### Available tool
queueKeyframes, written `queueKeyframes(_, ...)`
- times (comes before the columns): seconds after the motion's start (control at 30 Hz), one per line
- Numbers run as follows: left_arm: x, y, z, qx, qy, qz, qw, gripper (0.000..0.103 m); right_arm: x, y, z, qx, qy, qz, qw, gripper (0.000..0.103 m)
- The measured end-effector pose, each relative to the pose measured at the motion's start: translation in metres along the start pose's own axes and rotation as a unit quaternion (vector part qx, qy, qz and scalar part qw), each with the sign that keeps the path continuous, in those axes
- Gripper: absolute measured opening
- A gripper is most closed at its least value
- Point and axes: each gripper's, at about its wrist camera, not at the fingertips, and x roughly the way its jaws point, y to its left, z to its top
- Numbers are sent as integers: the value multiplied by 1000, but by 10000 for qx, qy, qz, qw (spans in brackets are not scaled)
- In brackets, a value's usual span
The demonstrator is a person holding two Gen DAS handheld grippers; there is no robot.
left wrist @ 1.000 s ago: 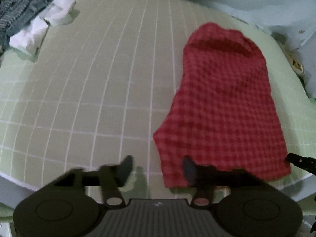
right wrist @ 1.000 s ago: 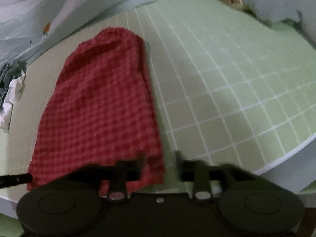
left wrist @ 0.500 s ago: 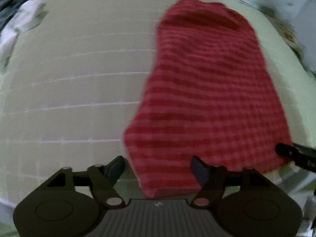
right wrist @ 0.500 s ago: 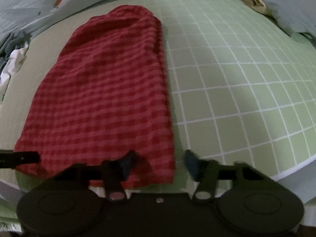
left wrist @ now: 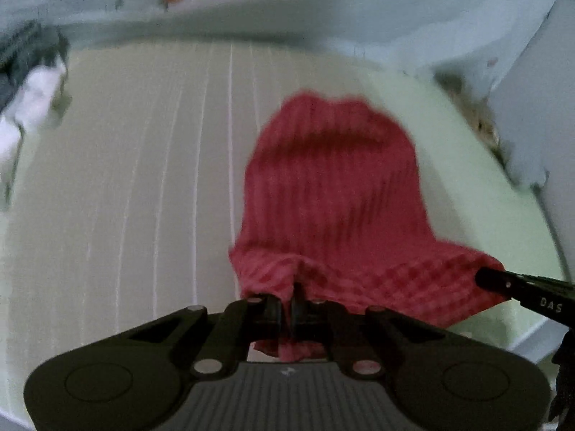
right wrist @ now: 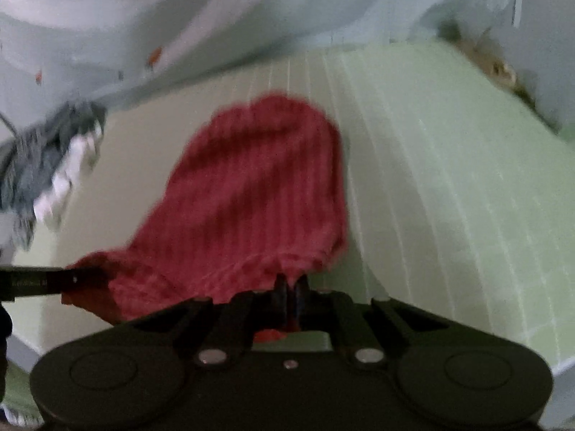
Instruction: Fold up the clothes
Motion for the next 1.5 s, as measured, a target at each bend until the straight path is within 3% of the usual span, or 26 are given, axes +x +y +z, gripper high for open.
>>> queueKeyframes(0.2,-10,-8,46,-76,-613,-50,9981,4,5,-2,45,-33,-480,80,9988,5)
queueKeyframes(0.47,7,-15,101,-132,-949,-25,9954,4,34,-10,95,-134,-626,131,9979,5)
queueKeyframes(0.57,31,-12,120,-220,-831,27,9963,4,61,-18,110,-72,-446,106,9989,5)
queueKeyframes(0.83,116,14,143,-710,-5,78,9974,4,138,-40,132,115,232,-12,9997,6)
queueKeyframes(0.93,133,24,145,-868,65,51,9962,10,134,-40,126,8,166,-73,9998,16)
queueKeyframes(1.0,134,28,147,-930,4,55,9956,15,131,-41,122,-64,122,-113,9998,43)
queueKeyframes(1.07,129,32,149,-932,-119,68,9956,30,128,-41,117,-135,78,-154,9998,51)
queueKeyframes(1.13,119,34,148,-921,-281,108,9953,40,126,-42,113,-206,34,-195,9996,53)
queueKeyframes(1.17,113,35,148,-937,-353,132,9949,45,124,-42,111,-242,12,-215,9995,59)
queueKeyframes(1.27,94,41,143,-1127,-484,46,9924,47,120,-43,105,-348,-53,-276,9990,75)
queueKeyframes(1.43,75,43,126,-1161,-390,23,9925,47,113,-44,94,-526,-163,-378,9978,78)
queueKeyframes(1.5,78,36,117,-934,-171,-2,9955,47,113,-42,90,-634,-175,-419,9970,80)
